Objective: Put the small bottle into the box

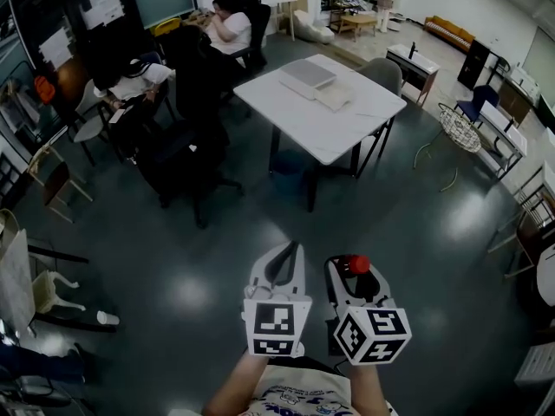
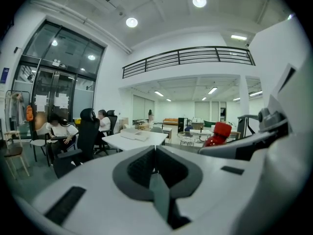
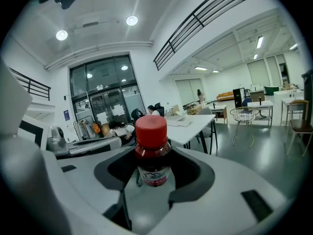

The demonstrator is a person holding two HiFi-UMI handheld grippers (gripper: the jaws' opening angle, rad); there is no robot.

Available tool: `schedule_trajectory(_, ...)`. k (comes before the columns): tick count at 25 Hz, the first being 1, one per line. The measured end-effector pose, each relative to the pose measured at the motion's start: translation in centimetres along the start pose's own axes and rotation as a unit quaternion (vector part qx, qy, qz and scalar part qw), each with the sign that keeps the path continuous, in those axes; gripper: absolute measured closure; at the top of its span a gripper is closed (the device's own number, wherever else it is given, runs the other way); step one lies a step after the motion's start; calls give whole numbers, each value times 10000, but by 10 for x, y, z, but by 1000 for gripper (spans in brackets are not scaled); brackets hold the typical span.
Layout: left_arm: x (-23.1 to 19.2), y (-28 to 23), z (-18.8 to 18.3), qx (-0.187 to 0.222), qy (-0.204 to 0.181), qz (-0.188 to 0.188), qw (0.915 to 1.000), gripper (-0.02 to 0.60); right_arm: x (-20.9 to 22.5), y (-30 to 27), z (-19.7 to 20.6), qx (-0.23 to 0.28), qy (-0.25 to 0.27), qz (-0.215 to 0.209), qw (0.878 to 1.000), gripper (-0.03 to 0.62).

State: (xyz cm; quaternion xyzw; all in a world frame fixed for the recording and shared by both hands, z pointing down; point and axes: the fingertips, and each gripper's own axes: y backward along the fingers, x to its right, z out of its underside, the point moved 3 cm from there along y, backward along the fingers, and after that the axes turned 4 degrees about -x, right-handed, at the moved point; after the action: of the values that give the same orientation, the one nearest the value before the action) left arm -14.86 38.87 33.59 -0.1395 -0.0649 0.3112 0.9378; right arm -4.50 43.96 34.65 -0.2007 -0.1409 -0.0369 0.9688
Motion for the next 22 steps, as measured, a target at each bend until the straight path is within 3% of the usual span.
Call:
schedule_trajectory(9, -14, -57, -15, 6, -16, 223, 9998, 561, 21, -47, -25, -1, -22, 205, 9998, 365)
schedule_trajectory(22, -71, -151, -64, 141, -101, 496, 9986, 561, 30, -143, -92, 172, -24, 435, 9989, 365)
